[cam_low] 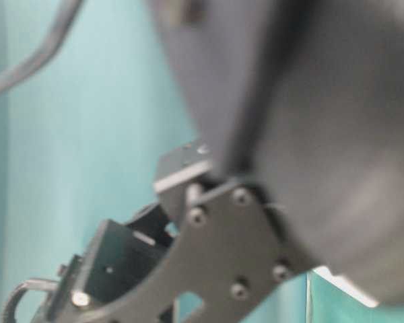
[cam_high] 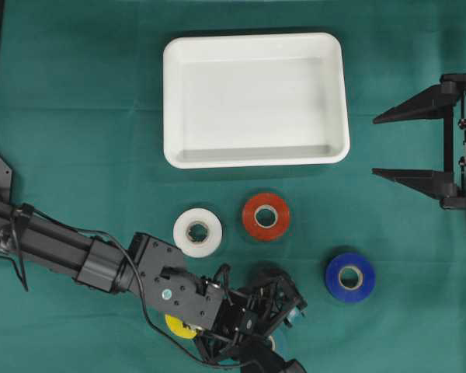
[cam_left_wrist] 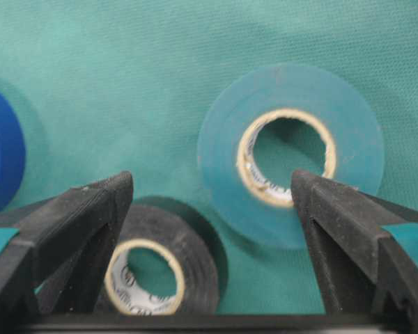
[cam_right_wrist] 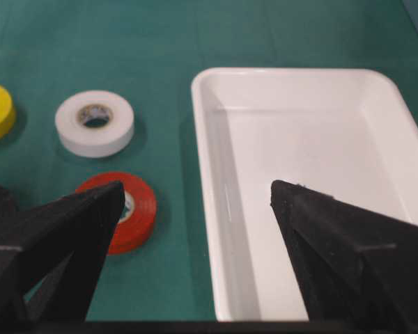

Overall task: Pick up the tape from a random location and place it into the white case.
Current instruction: 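Lower the left gripper and insert one finger into the teal roll's hole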

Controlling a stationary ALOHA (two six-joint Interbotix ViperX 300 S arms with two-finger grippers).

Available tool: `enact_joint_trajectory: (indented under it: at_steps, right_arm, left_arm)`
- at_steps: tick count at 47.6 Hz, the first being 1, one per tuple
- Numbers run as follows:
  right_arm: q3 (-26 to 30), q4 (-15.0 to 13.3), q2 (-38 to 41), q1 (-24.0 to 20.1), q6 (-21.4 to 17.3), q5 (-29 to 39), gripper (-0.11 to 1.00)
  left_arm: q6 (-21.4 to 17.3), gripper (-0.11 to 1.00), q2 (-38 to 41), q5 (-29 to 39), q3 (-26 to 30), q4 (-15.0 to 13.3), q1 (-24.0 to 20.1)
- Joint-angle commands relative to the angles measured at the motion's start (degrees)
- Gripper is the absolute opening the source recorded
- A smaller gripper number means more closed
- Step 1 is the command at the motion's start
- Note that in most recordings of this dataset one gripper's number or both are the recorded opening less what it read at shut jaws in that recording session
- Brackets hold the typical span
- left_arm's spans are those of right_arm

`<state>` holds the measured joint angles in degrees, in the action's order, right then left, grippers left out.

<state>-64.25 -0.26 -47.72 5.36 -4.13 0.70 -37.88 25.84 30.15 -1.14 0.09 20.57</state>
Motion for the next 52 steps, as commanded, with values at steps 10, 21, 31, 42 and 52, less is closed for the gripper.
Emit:
enact_joint_trajectory:
  at_steps: [10, 21, 31, 42, 52]
  right_arm:
    - [-0.09, -0.09, 0.26, -0.09, 0.09, 0.0, 0.92]
    - [-0.53, -0.09, 0.26, -0.09, 0.0, 0.0, 0.92]
    - [-0.62, -0.09, 0.26, -0.09, 0.0, 0.0, 0.92]
    - [-0.79, -0.09, 0.26, -0.09, 0.09, 0.0, 0.92]
    - [-1.14, -0.18, 0.26, -0.18, 0.09, 0.0, 0.92]
  left_arm:
    - [0.18, 0.97, 0.26, -1.32, 1.76, -0.18, 0.35]
    - [-0.09, 0.97, 0.97, -2.64, 1.76, -0.18, 0.18]
    - [-0.09, 0.97, 1.32, -2.99, 1.67, -0.18, 0.09]
    - [0.0, 0.97, 2.02, -4.22, 1.41, -0.18, -0.18]
    - [0.0, 0.97, 2.46, -4.31, 1.32, -0.18, -0.62]
